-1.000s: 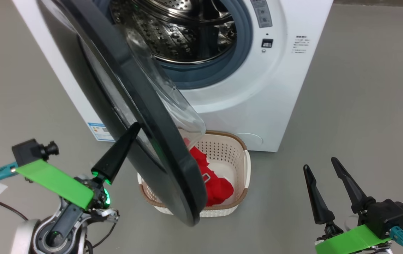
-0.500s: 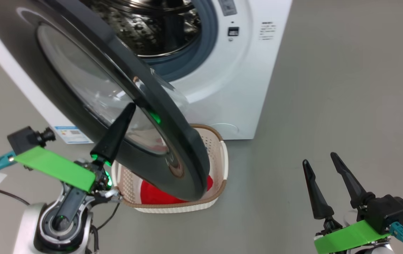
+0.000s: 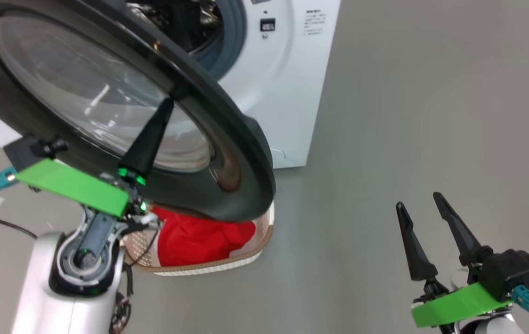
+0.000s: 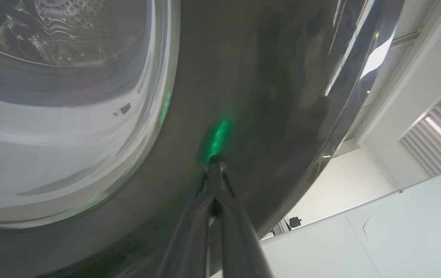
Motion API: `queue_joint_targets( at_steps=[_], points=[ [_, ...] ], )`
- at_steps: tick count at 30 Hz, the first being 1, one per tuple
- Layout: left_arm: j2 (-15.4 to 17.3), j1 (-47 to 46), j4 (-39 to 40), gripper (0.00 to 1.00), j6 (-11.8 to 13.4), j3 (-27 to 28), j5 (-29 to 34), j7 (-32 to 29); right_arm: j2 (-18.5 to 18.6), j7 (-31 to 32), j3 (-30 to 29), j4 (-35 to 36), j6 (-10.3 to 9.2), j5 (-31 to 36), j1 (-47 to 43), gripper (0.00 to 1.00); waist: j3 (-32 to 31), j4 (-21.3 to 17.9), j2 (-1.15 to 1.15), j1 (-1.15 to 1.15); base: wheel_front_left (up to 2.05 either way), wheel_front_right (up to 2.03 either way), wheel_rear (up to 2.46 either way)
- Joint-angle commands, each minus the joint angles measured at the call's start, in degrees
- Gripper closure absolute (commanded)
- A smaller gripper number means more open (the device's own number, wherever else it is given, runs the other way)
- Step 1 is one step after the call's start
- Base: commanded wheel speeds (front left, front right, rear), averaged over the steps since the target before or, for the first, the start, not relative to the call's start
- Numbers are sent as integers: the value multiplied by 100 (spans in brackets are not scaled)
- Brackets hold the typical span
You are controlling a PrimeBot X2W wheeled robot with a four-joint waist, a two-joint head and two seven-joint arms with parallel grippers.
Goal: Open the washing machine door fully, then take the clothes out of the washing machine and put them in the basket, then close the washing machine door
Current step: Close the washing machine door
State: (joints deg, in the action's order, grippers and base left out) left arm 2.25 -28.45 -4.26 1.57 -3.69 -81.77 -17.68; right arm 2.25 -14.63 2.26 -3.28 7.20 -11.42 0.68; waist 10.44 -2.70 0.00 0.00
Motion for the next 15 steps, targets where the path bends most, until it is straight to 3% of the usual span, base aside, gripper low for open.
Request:
queue_joint_targets(
  at_steps=[1, 15],
  points=[
    [88, -277, 74, 100, -95, 175, 79, 71, 63, -37, 116, 163, 29, -57, 257, 0, 120, -108, 0, 0, 0, 0, 0],
    [69, -1162, -760, 100, -158, 102, 53, 636, 63, -37, 133, 171, 29, 35, 340, 0, 410, -360, 0, 0, 0, 0, 0]
  ],
)
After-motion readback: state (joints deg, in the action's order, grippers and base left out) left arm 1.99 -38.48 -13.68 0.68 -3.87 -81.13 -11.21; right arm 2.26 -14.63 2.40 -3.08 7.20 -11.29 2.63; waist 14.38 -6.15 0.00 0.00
